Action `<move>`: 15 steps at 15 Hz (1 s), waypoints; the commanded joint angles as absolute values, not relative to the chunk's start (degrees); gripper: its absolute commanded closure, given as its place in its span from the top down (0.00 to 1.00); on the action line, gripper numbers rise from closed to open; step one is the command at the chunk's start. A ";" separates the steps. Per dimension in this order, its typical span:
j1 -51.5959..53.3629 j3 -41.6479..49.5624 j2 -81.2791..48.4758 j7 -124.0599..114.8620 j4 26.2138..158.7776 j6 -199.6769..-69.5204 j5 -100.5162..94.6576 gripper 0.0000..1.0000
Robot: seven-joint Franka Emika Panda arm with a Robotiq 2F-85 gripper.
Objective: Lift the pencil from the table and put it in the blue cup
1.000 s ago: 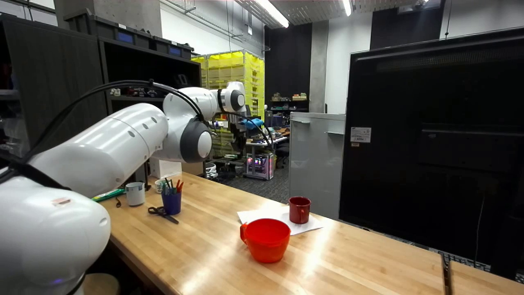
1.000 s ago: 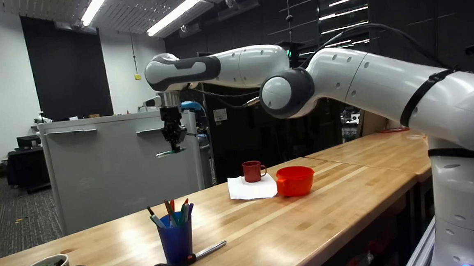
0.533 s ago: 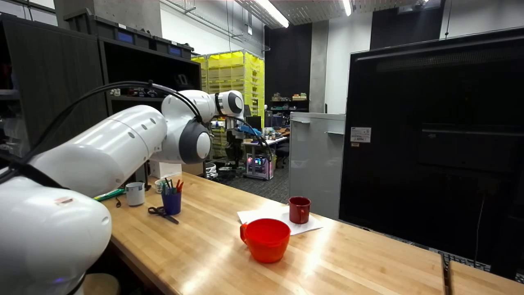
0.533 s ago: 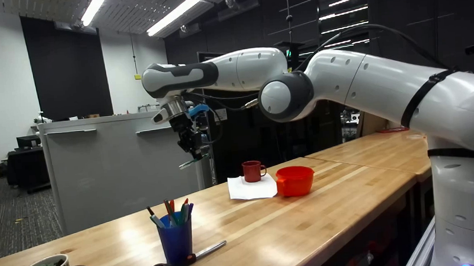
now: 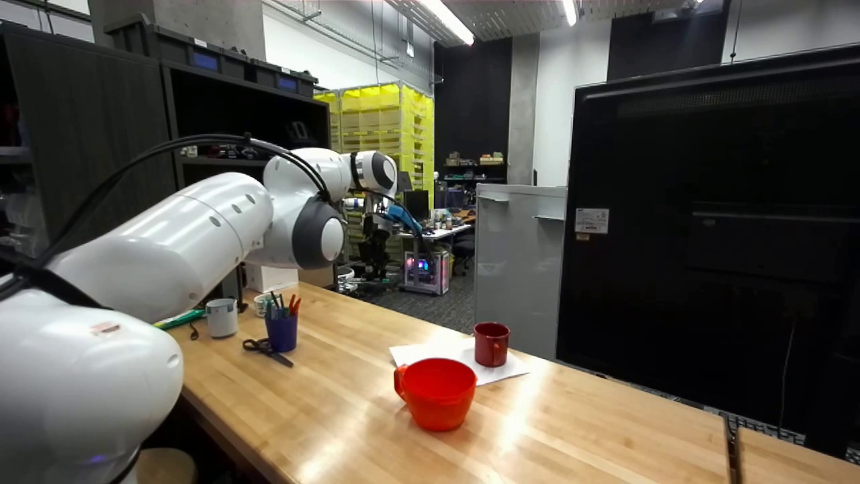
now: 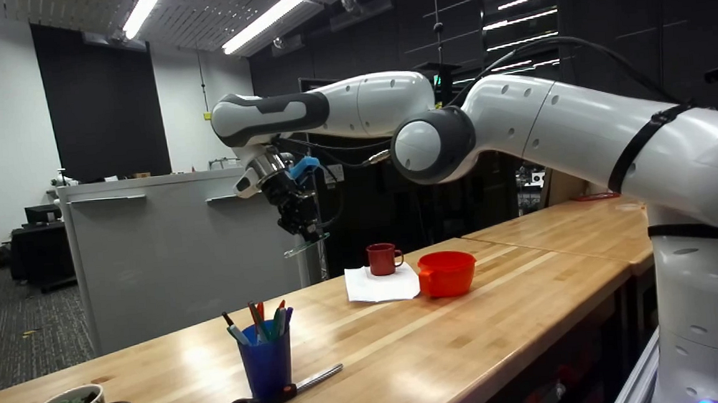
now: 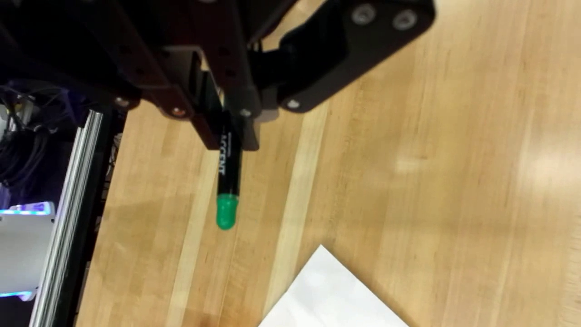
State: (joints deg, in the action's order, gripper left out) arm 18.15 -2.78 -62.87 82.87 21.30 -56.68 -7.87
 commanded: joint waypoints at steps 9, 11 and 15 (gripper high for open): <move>23.64 -5.67 -62.70 89.57 21.67 -43.51 -7.14 0.03; 24.76 -6.26 -64.04 88.85 19.83 -42.06 -6.67 0.03; 26.57 -7.40 -65.11 87.58 19.33 -43.19 -5.53 0.03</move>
State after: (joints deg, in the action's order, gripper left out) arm 25.49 -6.72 -63.76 89.29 21.60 -43.40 -6.60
